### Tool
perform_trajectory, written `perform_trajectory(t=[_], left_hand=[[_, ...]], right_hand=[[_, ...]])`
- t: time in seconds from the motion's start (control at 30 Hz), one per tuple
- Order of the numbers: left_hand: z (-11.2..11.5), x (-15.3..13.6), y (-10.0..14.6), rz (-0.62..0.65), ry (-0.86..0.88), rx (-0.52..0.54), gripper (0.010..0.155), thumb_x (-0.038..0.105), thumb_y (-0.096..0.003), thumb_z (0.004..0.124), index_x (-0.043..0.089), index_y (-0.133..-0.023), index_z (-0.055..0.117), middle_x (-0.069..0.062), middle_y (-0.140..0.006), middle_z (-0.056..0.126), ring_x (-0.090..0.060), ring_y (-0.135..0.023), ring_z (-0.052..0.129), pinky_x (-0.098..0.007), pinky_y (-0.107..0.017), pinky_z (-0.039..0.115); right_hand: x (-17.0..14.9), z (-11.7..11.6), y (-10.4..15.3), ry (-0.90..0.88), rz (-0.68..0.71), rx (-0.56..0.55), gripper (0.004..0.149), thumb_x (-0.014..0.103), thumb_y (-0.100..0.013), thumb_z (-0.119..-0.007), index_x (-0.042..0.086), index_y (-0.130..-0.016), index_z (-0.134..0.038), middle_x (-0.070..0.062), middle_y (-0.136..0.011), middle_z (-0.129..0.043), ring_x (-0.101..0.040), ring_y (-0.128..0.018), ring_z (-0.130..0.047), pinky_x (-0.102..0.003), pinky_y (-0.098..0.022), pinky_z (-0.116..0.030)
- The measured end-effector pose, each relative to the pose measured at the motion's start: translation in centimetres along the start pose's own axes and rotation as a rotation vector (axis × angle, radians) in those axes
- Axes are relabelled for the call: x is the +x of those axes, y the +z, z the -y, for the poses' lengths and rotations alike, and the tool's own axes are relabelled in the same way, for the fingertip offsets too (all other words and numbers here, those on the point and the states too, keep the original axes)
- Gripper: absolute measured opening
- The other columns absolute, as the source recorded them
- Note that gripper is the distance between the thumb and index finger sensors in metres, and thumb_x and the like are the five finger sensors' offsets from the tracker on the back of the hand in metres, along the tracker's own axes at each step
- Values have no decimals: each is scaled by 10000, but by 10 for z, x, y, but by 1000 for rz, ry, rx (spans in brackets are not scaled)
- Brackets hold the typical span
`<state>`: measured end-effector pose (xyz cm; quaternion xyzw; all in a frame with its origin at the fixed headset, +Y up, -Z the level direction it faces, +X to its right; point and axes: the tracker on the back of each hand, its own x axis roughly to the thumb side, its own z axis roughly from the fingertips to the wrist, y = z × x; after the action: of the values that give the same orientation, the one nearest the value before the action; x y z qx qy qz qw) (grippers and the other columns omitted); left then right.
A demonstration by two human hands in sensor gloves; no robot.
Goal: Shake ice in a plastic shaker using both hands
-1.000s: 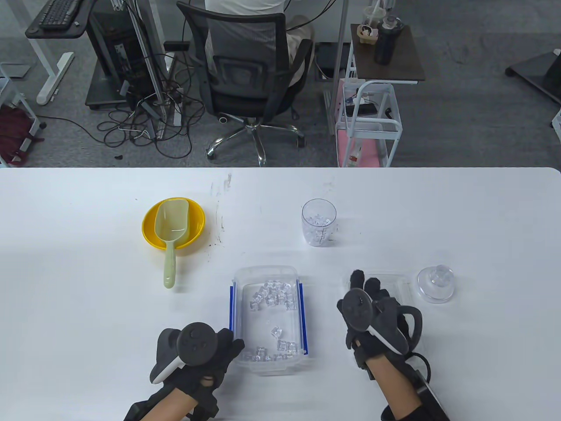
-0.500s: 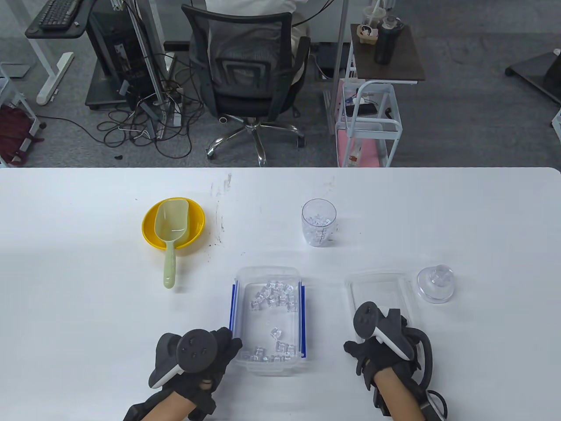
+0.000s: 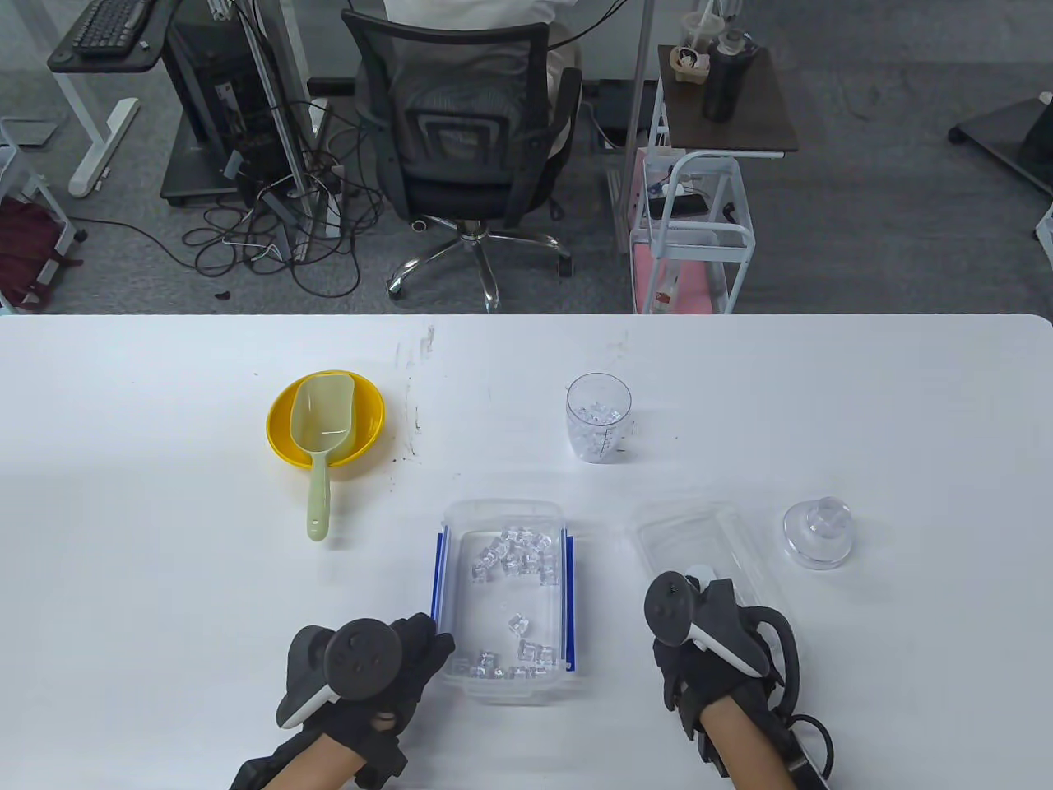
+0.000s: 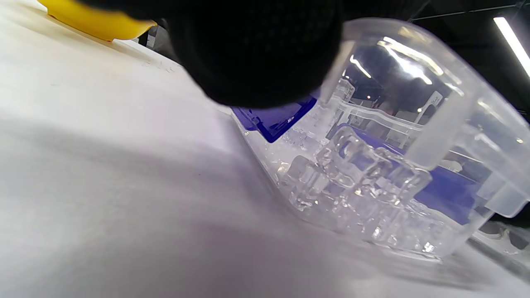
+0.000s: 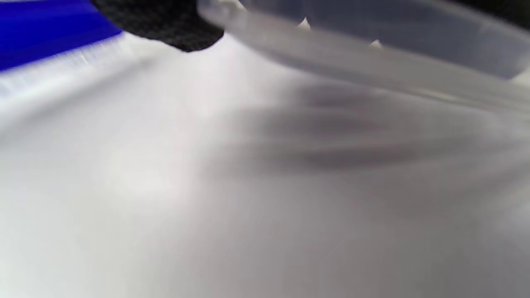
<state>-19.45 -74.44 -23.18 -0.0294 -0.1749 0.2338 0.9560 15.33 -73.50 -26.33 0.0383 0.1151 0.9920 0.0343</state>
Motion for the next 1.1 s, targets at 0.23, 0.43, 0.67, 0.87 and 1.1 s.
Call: perform_trajectory(t=[0.23, 0.43, 0.67, 0.87, 1.1], left_hand=[[2, 2, 0, 12, -3, 4, 479, 456, -536, 647, 40, -723, 793, -128, -470, 931, -79, -188, 980, -191, -92, 865], [3, 2, 0, 21, 2, 1, 483, 464, -538, 641, 44, -723, 791, -122, -472, 932, -77, -190, 982, -189, -92, 868], [3, 6, 0, 34, -10, -1, 499, 480, -532, 648, 49, -728, 806, -123, -478, 944, -84, -190, 992, -192, -92, 873], [-20, 6, 7, 97, 20, 197, 531, 466, -538, 648, 64, -866, 762, -168, -653, 924, -140, -294, 1008, -230, -176, 883], [-21, 16, 15, 265, 308, 296, 646, 480, -553, 638, 33, -1018, 601, -255, -860, 783, -319, -585, 961, -347, -350, 853]], right_hand=[[-8, 32, 21, -188, 125, -336, 1026, 329, -20, -974, -36, -935, -689, -356, -811, -828, -553, -523, -964, -517, -267, -908], [-19, 42, 32, -534, 295, -617, 972, 390, -77, -938, -10, -933, -708, -313, -801, -864, -488, -503, -1007, -460, -253, -923], [-30, 38, 36, -999, 411, -766, 971, 403, -123, -925, -11, -961, -661, -308, -824, -833, -476, -527, -994, -448, -282, -914], [-26, 34, 41, -1383, 482, -795, 971, 468, -159, -895, 37, -990, -635, -255, -861, -827, -414, -565, -1003, -398, -317, -926], [10, 19, 39, -1820, 719, -349, 921, 446, -237, -862, 59, -1028, -594, -246, -916, -787, -422, -635, -974, -399, -379, -918]])
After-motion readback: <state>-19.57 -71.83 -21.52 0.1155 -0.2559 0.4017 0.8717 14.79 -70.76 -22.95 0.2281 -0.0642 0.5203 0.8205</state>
